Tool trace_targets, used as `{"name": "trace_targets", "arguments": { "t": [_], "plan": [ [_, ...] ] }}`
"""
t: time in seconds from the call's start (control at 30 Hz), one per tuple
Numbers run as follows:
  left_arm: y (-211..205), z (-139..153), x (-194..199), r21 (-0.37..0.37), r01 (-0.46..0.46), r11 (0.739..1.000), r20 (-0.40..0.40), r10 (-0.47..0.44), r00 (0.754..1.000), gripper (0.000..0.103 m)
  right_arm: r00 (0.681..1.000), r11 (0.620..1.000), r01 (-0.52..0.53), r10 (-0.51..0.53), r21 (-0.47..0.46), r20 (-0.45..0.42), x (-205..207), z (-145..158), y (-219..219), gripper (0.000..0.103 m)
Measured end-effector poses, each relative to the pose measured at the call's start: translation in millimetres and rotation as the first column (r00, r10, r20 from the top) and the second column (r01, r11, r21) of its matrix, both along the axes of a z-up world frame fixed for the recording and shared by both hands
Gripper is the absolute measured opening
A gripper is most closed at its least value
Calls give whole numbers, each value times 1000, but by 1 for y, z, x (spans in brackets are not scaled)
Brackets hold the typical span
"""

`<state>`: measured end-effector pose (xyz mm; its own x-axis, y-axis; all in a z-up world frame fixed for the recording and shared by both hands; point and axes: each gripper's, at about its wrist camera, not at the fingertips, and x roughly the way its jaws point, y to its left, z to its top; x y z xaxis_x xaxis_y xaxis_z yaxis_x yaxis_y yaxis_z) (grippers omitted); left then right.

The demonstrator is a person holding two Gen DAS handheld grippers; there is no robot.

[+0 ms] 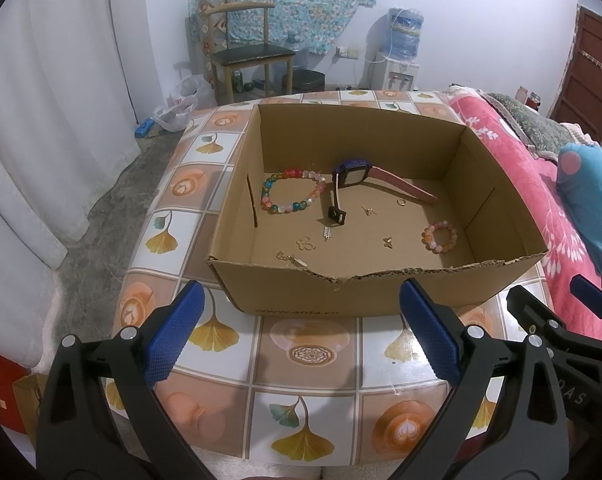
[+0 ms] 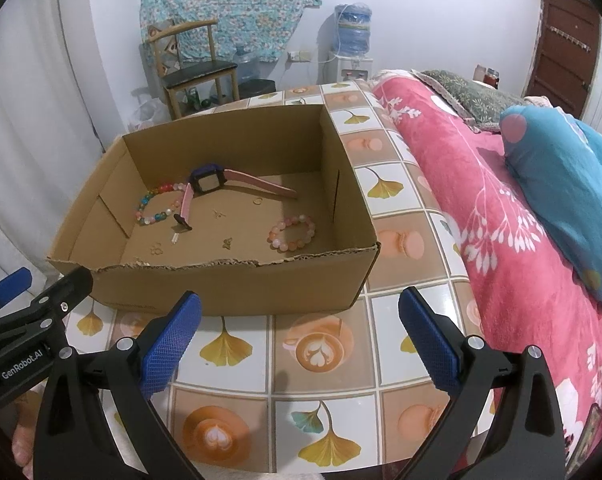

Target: Organize jewelry

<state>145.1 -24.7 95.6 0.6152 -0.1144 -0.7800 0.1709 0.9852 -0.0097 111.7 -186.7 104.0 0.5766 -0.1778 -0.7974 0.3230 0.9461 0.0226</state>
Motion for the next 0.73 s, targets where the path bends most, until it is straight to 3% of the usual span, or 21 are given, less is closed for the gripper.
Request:
{"name": "trace_targets", "arguments": {
  "t": [0.73],
  "plan": [
    [0, 0, 0, 0, 1, 1000, 1, -1, 1000, 95, 1000, 1000, -1, 1, 2, -2, 1, 0, 0, 96]
  ]
}}
